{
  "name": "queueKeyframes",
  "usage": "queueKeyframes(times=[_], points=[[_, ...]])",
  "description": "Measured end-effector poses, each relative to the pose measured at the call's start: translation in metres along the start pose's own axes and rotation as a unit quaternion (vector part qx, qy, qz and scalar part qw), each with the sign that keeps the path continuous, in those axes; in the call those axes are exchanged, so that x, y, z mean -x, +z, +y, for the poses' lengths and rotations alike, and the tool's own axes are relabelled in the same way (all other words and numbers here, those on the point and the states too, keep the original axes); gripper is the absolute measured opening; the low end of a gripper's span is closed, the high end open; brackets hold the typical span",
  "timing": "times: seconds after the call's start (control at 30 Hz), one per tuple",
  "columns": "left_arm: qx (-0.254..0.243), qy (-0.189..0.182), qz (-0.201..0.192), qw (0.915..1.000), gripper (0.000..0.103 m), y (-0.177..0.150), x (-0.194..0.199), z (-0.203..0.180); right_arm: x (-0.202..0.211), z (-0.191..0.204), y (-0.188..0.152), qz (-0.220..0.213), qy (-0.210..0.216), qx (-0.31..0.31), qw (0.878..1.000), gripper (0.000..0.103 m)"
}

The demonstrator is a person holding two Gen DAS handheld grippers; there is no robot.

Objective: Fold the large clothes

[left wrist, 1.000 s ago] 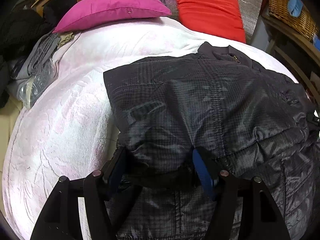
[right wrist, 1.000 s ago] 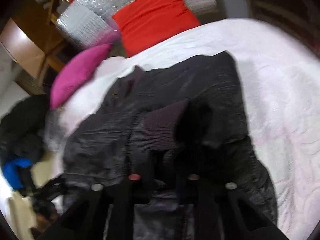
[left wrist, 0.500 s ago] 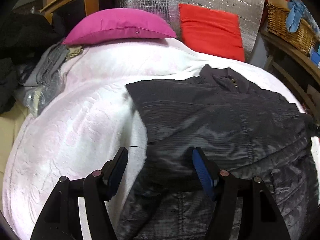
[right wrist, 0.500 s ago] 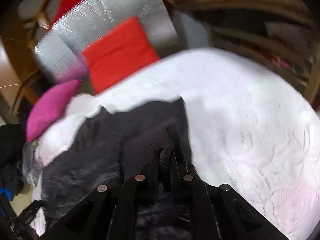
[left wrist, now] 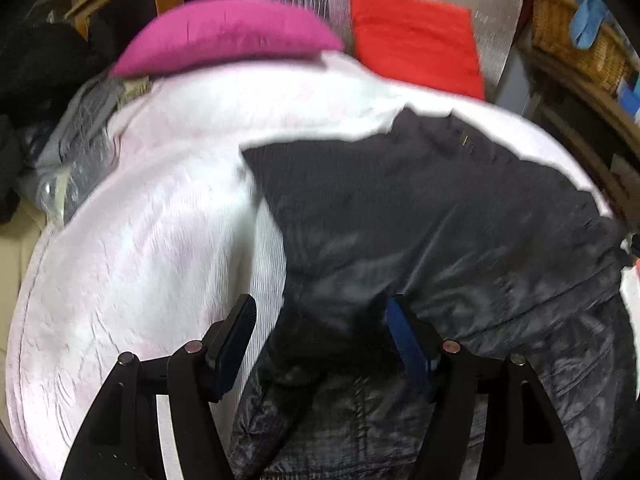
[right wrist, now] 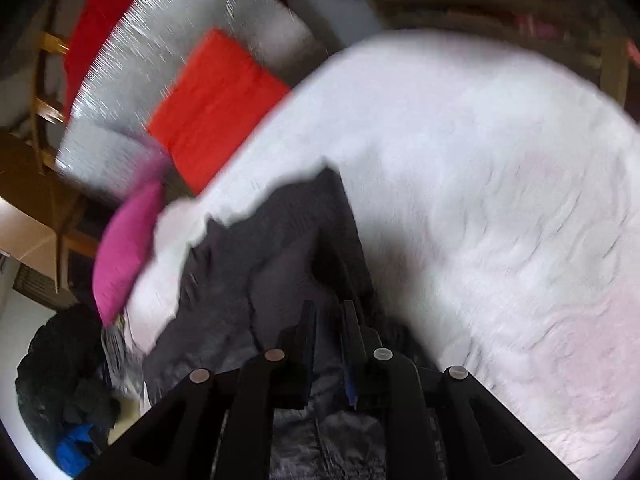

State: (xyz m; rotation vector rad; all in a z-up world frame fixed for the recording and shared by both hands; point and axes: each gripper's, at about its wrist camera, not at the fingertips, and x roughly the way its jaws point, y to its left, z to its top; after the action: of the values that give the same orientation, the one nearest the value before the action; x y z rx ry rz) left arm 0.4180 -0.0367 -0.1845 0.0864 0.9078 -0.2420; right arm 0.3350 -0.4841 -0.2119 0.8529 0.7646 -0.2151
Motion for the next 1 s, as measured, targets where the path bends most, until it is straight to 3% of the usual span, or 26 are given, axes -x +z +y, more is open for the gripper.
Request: queueKeyframes(times=[0.03,0.07,0.13,0.17,0.23,0.27,0.4,0.5,0.63,0.8,0.87,1.0], points=[[-0.001,-0.004,-0.011,0.9999,0.07,0.004,0.005,0.0,0.005,0.006,0.001,-0.019,0.003,0.011,1.0,0.028],[-0.001,-0.009,-0.024,0.9997,0.07,0.007,0.011,-0.001,0.011,0.013,0.0,-0.038,0.007,0.027,0.999,0.055],[0.002,-0.013,-0.047,0.9988,0.07,0.013,0.017,-0.002,0.014,0.027,-0.002,-0.056,0.018,0.052,0.997,0.091],[0.002,-0.009,-0.053,0.9985,0.07,0.014,0.016,-0.003,0.015,0.036,-0.007,-0.077,0.028,0.07,0.994,0.09],[0.003,0.002,-0.044,0.999,0.07,0.017,0.004,-0.006,0.007,0.05,-0.008,-0.078,0.025,0.1,0.992,0.086],[0.005,0.002,-0.03,0.9995,0.07,0.017,-0.006,-0.006,-0.001,0.055,-0.009,-0.069,0.023,0.104,0.992,0.072],[0.001,0.012,0.027,0.9996,0.07,0.008,-0.04,-0.012,-0.038,0.06,-0.018,-0.023,0.001,0.134,0.991,0.04],[0.004,0.009,0.04,0.9992,0.072,0.002,-0.051,-0.012,-0.071,0.052,-0.025,0.025,-0.052,0.156,0.986,0.038],[-0.022,0.03,0.041,0.9985,0.072,0.001,-0.047,-0.02,-0.068,0.051,-0.023,0.037,-0.052,0.148,0.987,0.038],[-0.053,0.061,0.027,0.9964,0.072,-0.003,-0.039,-0.035,-0.043,0.075,-0.03,0.019,0.02,0.166,0.986,0.044],[-0.07,0.076,0.02,0.9945,0.072,-0.005,-0.042,-0.039,-0.049,0.09,-0.042,0.032,0.03,0.195,0.98,0.051],[-0.083,0.086,0.013,0.9927,0.072,-0.007,-0.044,-0.043,-0.089,0.103,-0.07,0.085,-0.025,0.267,0.96,0.051]])
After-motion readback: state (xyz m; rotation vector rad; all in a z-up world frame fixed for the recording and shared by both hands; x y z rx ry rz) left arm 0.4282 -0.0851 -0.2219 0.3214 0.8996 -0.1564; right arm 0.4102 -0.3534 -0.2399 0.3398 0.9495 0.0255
